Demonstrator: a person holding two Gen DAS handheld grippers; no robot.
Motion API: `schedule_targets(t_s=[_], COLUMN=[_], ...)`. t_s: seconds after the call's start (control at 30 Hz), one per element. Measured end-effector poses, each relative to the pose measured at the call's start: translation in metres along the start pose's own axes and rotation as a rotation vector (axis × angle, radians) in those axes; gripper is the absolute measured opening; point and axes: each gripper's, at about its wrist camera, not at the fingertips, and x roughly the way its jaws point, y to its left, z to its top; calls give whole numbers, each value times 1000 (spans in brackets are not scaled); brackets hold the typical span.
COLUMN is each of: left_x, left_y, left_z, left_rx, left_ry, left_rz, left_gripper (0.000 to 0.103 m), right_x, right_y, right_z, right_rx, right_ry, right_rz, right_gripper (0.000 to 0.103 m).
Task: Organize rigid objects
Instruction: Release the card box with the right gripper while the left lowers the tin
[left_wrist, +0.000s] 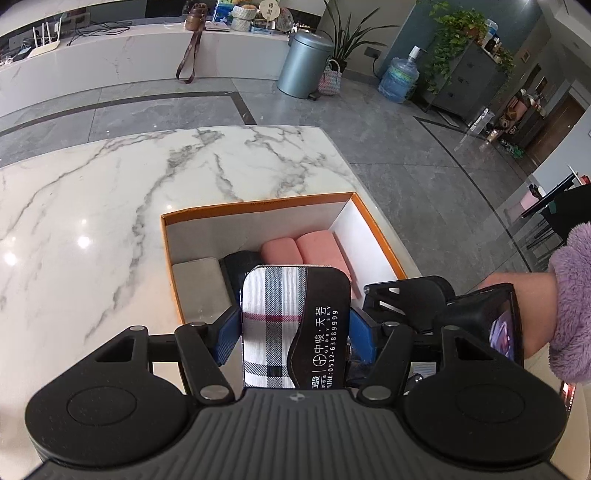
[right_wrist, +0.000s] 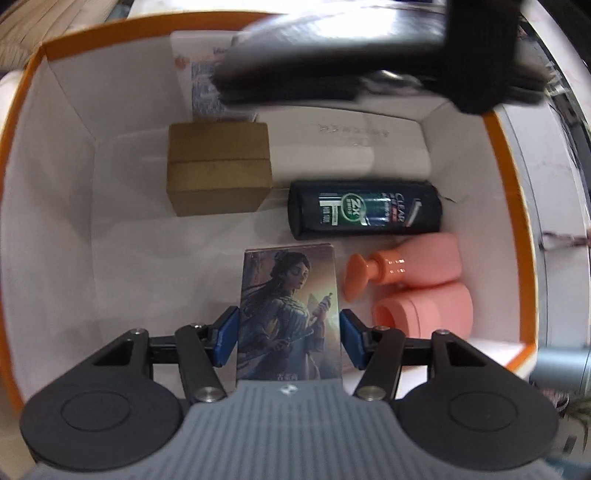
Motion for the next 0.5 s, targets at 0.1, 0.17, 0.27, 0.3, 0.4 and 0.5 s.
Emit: schedule_targets(t_s=[0.1, 0.17, 0.27, 0.3, 0.4, 0.5], left_x=[6, 10, 13, 13, 12, 11], left_y=[0, 1, 2, 2, 3, 2], left_z=[2, 3, 4, 4, 5, 5], left_rx=[-3, -11, -18, -20, -22, -23], left_ry=[16, 29, 37, 39, 38, 37], left_rz=[-2, -5, -3, -1, -1, -6], left_gripper=[72, 72, 72, 72, 72, 72], right_x=[7, 12, 17, 17, 15, 13], right_y=[-1, -2, -4, -5, -6, -6], right_z=[0, 1, 0, -1, -4, -8], right_rx=[-58, -74, -65, -67, -59, -46], right_ry=[-7, -9, -1, -3, -10, -18], right_rz=[-10, -29, -33, -40, -61, -54], right_gripper=[59, 59, 59, 60, 61, 52])
